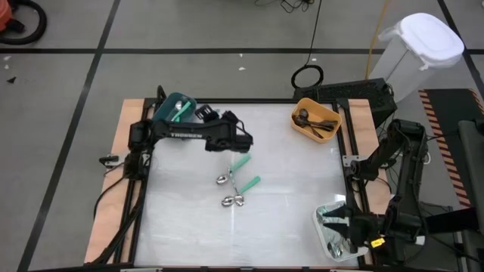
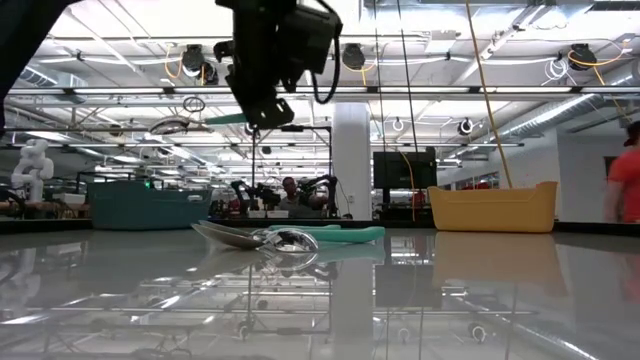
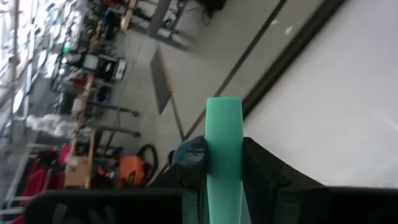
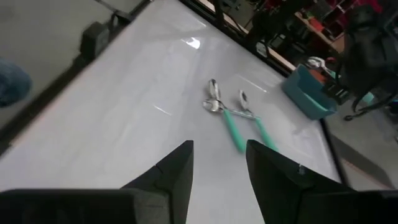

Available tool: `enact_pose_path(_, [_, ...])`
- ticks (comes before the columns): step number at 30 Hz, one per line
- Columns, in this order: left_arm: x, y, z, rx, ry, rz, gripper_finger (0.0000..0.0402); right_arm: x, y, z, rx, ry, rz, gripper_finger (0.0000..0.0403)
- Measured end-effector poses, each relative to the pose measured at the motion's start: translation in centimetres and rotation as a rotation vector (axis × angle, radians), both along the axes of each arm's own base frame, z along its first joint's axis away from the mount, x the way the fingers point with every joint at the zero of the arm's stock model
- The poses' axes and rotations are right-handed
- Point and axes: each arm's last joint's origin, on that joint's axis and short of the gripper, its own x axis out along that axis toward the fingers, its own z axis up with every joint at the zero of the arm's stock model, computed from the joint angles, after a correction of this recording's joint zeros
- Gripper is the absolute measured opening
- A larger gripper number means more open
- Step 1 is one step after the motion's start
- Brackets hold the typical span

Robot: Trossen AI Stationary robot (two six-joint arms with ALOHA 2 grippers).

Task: Sort silverware by color (type)
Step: Put the green spoon into the blue bin

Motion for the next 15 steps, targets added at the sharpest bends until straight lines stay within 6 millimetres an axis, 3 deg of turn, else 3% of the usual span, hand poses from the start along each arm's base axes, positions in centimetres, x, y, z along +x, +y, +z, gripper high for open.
enact_pose_path(8, [-1.3, 4.6, 0.2, 0.029, 0.073, 0.094, 0.0066, 0.8, -1.0, -0.1, -0.077, 0.021, -0.048, 0.0141])
enact_pose_path(15, [-4.8, 6.5, 4.0, 0.002, -0.022, 0.168, 0.0066, 0.9, -1.3, -0.2, -0.082, 0.028, -0.064, 0.0141])
